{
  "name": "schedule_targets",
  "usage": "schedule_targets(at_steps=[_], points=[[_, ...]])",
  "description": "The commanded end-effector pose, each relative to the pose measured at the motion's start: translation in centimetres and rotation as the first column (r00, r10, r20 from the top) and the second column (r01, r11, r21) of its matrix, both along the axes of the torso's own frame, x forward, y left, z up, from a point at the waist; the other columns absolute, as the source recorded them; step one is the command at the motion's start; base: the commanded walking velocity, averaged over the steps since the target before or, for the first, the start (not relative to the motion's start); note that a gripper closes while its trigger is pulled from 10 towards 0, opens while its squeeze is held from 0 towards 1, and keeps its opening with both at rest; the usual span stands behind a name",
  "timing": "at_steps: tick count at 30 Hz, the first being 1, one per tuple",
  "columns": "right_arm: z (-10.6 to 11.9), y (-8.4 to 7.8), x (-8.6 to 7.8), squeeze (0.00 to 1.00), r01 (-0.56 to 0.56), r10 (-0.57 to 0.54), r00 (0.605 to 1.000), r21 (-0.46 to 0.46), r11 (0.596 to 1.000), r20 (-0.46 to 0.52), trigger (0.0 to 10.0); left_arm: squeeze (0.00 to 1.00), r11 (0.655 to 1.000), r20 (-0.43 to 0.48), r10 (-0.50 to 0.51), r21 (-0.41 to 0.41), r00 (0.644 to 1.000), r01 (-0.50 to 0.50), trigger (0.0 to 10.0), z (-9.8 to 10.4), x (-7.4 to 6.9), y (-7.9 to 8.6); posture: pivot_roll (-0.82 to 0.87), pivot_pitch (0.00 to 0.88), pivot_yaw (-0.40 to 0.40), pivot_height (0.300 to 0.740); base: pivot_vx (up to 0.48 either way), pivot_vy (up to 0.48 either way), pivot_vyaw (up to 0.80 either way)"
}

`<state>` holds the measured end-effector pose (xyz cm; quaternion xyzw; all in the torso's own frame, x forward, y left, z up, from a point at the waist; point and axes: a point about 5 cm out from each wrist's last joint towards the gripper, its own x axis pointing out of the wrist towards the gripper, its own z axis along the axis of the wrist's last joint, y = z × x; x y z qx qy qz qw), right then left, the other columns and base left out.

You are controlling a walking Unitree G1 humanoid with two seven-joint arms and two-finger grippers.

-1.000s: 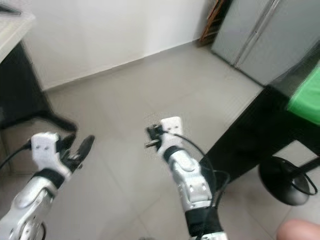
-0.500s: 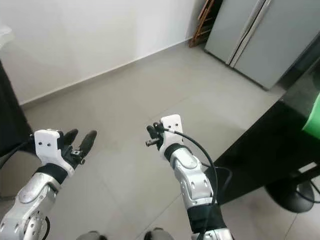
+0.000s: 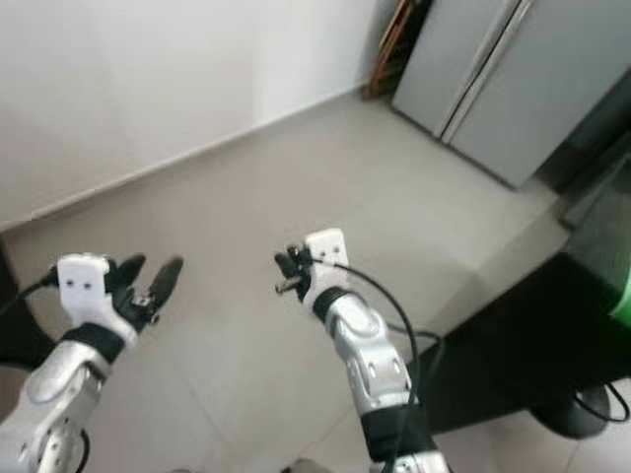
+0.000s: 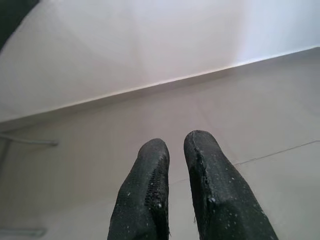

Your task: Building children table

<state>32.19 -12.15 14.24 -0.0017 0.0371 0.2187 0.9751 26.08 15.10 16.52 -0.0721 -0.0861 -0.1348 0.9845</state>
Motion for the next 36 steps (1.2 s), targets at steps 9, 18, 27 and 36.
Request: schedule_targets(at_steps=[9, 18, 27, 36], points=[[0.02, 0.16, -0.02, 0.00, -0.015, 0.015, 1.000, 0.036, 0.999, -0.004, 10.0, 0.00, 1.000, -0.013, 0.000, 0.008, 1.000, 0.000, 10.0, -0.45, -0.34, 0.28, 0.00, 0.220, -0.122, 0.740, 0.359, 0.000, 0.00], [0.10, 0.59, -0.24, 0.00, -0.072, 0.072, 0.997, 0.010, 0.997, 0.017, 10.0, 0.00, 1.000, -0.013, -0.003, 0.008, 1.000, 0.003, 10.0, -0.46, -0.31, 0.21, 0.00, 0.222, -0.122, 0.740, 0.360, 0.000, 0.62], [0.34, 0.82, -0.24, 0.00, -0.108, 0.107, 0.994, 0.060, 0.992, 0.026, 10.0, 0.00, 1.000, -0.015, -0.005, 0.008, 1.000, 0.005, 10.0, -0.51, -0.31, 0.22, 0.00, 0.223, -0.117, 0.740, 0.359, 0.000, 0.62], [0.47, 1.08, -0.33, 0.00, -0.150, 0.147, 0.988, 0.059, 0.987, 0.038, 10.0, 0.00, 1.000, -0.013, -0.006, 0.012, 1.000, 0.006, 10.0, -0.48, -0.33, 0.18, 0.01, 0.222, -0.117, 0.740, 0.360, 0.000, 0.00]])
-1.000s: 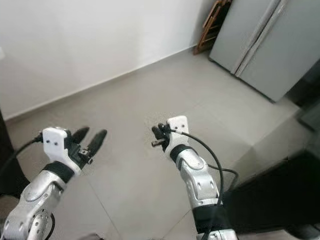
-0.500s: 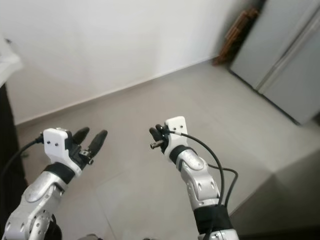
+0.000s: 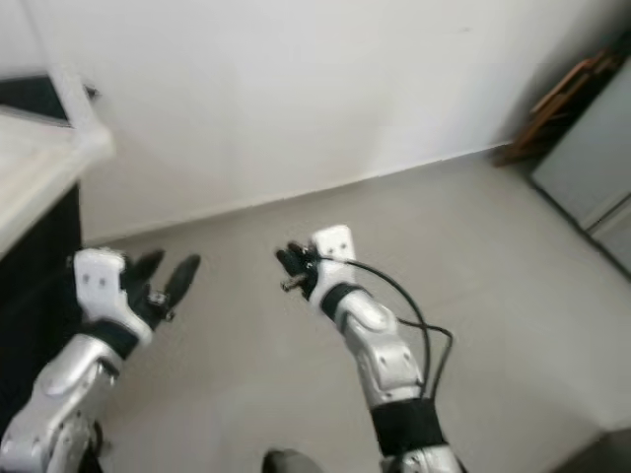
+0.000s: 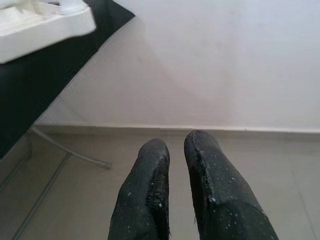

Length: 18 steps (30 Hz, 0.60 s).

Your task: Building children table

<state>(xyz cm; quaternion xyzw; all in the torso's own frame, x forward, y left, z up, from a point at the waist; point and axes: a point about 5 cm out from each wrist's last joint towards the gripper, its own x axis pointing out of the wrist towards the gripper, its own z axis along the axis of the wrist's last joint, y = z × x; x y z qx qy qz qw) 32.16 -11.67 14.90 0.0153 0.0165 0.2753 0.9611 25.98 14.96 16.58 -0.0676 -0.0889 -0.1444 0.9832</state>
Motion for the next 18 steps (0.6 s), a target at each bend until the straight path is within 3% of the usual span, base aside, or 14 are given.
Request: schedule_targets(at_steps=[1, 13, 18], points=[[-0.16, 0.65, -0.33, 0.00, -0.041, 0.041, 0.999, 0.014, 0.999, 0.005, 10.0, 0.00, 1.000, -0.021, 0.012, 0.002, 1.000, -0.012, 10.0, -0.55, -0.22, 0.31, 0.01, 0.222, -0.117, 0.740, 0.360, 0.000, 0.00], [-0.07, 0.69, -0.42, 0.00, -0.077, 0.076, 0.997, 0.017, 0.997, 0.014, 10.0, 0.00, 1.000, -0.020, 0.012, 0.016, 1.000, -0.011, 10.0, -0.58, -0.16, 0.09, 0.01, 0.221, -0.124, 0.740, 0.349, 0.000, 0.00], [-0.06, 0.73, -0.45, 0.00, -0.091, 0.090, 0.996, 0.017, 0.996, 0.015, 10.0, 0.00, 1.000, -0.024, 0.019, 0.024, 1.000, -0.018, 10.0, -0.69, -0.12, -0.03, 0.01, 0.221, -0.124, 0.740, 0.000, 0.000, 0.00]])
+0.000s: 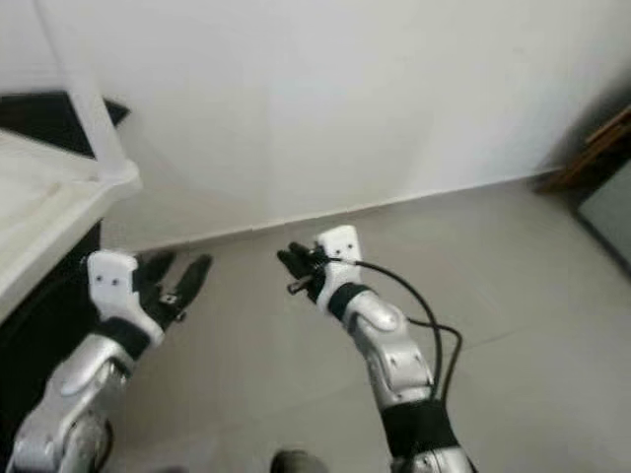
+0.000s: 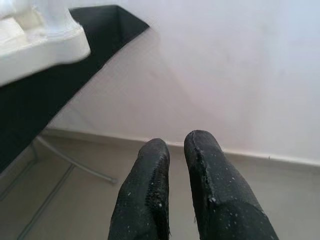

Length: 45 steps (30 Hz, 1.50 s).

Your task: Building children table

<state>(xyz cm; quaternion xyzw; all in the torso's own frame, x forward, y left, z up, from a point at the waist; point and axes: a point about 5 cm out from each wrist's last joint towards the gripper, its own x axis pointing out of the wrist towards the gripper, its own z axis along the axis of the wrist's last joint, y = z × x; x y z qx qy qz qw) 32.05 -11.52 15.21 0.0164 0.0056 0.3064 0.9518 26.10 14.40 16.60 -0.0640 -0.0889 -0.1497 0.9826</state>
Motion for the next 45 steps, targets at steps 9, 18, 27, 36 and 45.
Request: schedule_targets(at_steps=[9, 18, 27, 36, 45], points=[[-0.49, 0.84, -0.61, 0.00, -0.067, 0.067, 0.998, -0.023, 0.998, 0.003, 10.0, 0.00, 1.000, -0.040, 0.022, 0.008, 0.999, -0.022, 10.0, -0.80, -0.28, 0.64, 0.01, 0.222, -0.123, 0.740, 0.000, -0.369, 0.27], [-0.58, 1.14, -0.87, 0.00, -0.126, 0.126, 0.992, -0.033, 0.992, 0.004, 10.0, 0.00, 0.999, -0.038, 0.047, 0.026, 0.998, -0.046, 10.0, -0.89, -0.11, 0.61, 0.00, 0.219, -0.125, 0.740, 0.000, -0.057, 0.80], [-0.81, 1.52, -1.08, 0.00, -0.175, 0.175, 0.985, -0.043, 0.984, 0.001, 10.0, 0.00, 0.999, -0.045, 0.036, 0.033, 0.998, -0.035, 10.0, -1.10, -0.20, 0.52, 0.01, 0.205, -0.122, 0.740, 0.000, 0.000, 0.80], [-0.96, 1.53, -1.12, 0.00, -0.183, 0.183, 0.983, -0.041, 0.982, -0.004, 10.0, 0.00, 0.999, -0.048, 0.029, 0.036, 0.998, -0.027, 10.0, -1.19, -0.16, 0.37, 0.01, 0.203, -0.121, 0.740, 0.000, 0.000, 0.80], [-0.84, 1.34, -0.94, 0.00, -0.155, 0.155, 0.988, 0.001, 0.988, -0.008, 10.0, 0.00, 0.999, -0.044, 0.002, 0.048, 0.999, 0.000, 10.0, -1.21, -0.28, 0.14, 0.00, 0.206, -0.123, 0.740, 0.000, -0.097, 0.61]])
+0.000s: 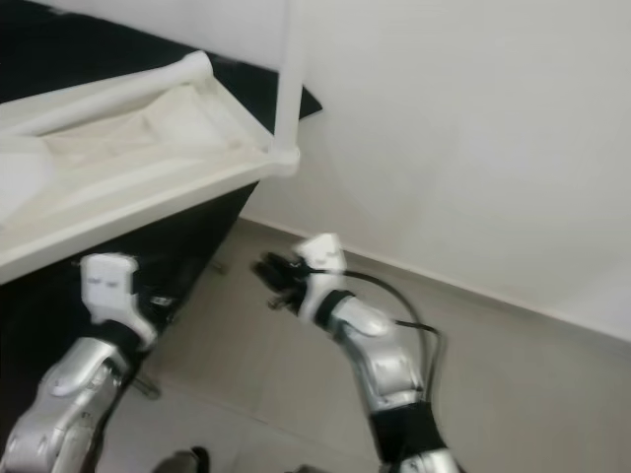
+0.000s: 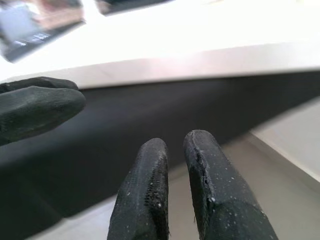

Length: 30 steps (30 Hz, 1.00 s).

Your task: Building children table

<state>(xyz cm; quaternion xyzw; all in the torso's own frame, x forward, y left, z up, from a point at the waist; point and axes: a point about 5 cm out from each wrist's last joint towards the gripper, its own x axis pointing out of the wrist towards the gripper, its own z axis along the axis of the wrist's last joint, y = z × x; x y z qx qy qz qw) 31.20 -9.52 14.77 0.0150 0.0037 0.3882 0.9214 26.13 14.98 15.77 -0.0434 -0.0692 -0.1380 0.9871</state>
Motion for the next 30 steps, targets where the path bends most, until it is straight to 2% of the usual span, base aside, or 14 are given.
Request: schedule_targets(at_steps=[1, 24, 30], points=[[-0.40, -0.67, -0.09, 0.00, 0.019, -0.019, 1.000, -0.002, 1.000, -0.015, 10.0, 0.00, 1.000, -0.010, -0.024, 0.002, 1.000, 0.024, 10.0, -0.38, -0.30, -0.44, 0.00, 0.206, -0.123, 0.740, 0.000, -0.446, 0.00], [-0.18, -0.45, 0.10, 0.00, -0.005, 0.005, 1.000, -0.026, 1.000, -0.006, 10.0, 0.00, 1.000, -0.007, -0.021, -0.017, 1.000, 0.021, 10.0, -0.24, -0.12, -0.42, -0.01, 0.215, -0.127, 0.740, 0.000, -0.444, 0.00], [-0.18, -0.41, 0.08, 0.00, -0.011, 0.011, 1.000, -0.032, 0.999, -0.002, 10.0, 0.00, 1.000, -0.009, 0.008, -0.022, 1.000, -0.008, 10.0, -0.21, 0.01, -0.20, -0.01, 0.216, -0.127, 0.740, 0.000, 0.000, 0.00]])
